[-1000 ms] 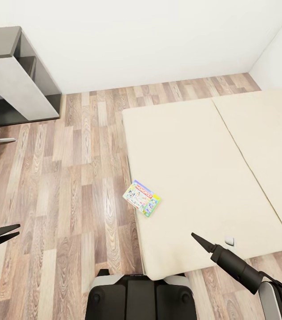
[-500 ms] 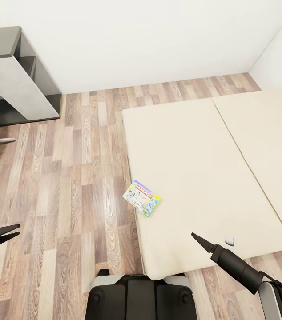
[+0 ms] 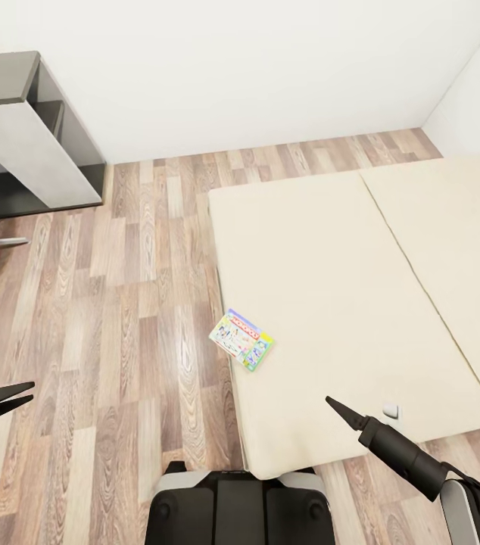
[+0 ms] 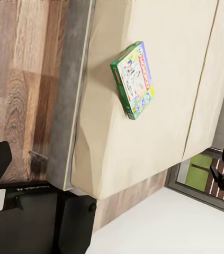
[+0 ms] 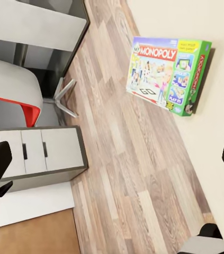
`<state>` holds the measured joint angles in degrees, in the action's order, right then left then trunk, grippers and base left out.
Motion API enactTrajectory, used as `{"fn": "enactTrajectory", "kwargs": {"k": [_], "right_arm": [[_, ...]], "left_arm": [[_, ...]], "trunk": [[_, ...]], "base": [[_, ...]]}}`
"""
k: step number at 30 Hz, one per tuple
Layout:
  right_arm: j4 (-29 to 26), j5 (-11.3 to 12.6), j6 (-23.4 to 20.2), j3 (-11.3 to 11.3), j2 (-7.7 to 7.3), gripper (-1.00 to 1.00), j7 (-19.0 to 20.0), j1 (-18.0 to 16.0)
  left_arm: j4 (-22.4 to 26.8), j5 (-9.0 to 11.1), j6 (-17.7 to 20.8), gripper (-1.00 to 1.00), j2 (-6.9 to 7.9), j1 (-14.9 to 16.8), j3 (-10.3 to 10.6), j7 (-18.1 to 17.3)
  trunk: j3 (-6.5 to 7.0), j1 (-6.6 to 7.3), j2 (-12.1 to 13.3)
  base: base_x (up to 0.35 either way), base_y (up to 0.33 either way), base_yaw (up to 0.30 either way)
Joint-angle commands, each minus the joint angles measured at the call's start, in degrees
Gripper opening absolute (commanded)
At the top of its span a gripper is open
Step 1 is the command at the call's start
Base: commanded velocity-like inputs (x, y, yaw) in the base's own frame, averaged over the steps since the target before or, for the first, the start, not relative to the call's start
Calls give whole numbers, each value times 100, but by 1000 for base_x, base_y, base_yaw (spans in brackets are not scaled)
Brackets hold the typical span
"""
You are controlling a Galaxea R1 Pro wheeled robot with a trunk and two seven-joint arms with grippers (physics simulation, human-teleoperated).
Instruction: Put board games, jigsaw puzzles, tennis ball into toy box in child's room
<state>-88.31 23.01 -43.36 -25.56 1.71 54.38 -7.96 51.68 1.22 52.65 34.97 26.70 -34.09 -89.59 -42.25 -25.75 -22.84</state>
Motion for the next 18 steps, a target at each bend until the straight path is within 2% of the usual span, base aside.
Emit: {"fn": "enactTrajectory", "kwargs": {"k": [1,18], "right_arm": [[-2,9,-32,-11,5,100,13,-3],[-2,0,-32,-3,6,100,13,-3]], "left_arm": [[-1,-8,61,100,1,2,-1,-28],[-1,-10,61,100,1,2,-1,-32]], "trunk": [[3,-3,-8],[159,-3,-8]], "base": [[0,0,0],[0,0,0]]}}
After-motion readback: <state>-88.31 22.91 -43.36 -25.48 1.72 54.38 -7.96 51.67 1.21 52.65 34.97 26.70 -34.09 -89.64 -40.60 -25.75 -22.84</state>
